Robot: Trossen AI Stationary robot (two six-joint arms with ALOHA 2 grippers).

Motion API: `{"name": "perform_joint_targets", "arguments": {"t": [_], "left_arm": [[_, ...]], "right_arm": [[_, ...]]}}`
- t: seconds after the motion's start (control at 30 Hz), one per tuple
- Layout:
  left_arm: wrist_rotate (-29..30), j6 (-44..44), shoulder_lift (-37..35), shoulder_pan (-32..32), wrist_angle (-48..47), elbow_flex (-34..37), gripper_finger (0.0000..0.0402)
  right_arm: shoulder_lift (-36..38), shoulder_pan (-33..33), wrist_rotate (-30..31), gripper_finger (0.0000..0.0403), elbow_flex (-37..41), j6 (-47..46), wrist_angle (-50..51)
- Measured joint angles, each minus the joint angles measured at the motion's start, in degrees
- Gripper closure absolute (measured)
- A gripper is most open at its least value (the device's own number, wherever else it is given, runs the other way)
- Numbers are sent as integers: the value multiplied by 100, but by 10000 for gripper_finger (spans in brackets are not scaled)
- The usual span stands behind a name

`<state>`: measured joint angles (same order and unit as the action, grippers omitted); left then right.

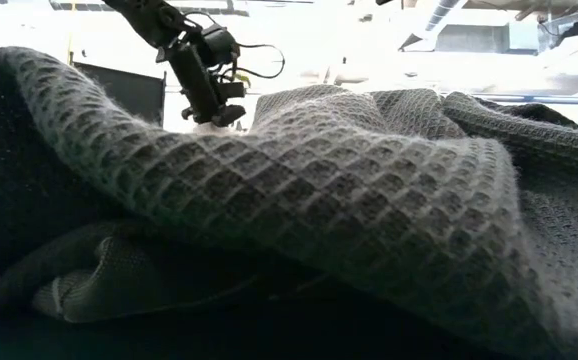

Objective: Sort towels by color in basket
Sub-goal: Put the white patterned towel into the blue bin

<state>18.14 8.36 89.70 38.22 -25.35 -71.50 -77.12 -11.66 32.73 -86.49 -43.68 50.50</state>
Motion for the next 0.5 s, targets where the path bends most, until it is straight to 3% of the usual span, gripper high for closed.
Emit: {"name": "perform_joint_targets", "arguments": {"t": [0.1,0.23,0.37,0.5], "left_arm": [[-40,7,38,4,4,0,395],[-850,259,37,-77,-309,0,386],[-829,417,39,-292,-718,0,365],[-803,316,24,-348,-833,0,318]], "right_arm": [[0,0,4,218,0,2,0],[0,2,10,218,0,14,0],[0,16,16,218,1,59,4],[0,35,20,218,1,78,7]]}}
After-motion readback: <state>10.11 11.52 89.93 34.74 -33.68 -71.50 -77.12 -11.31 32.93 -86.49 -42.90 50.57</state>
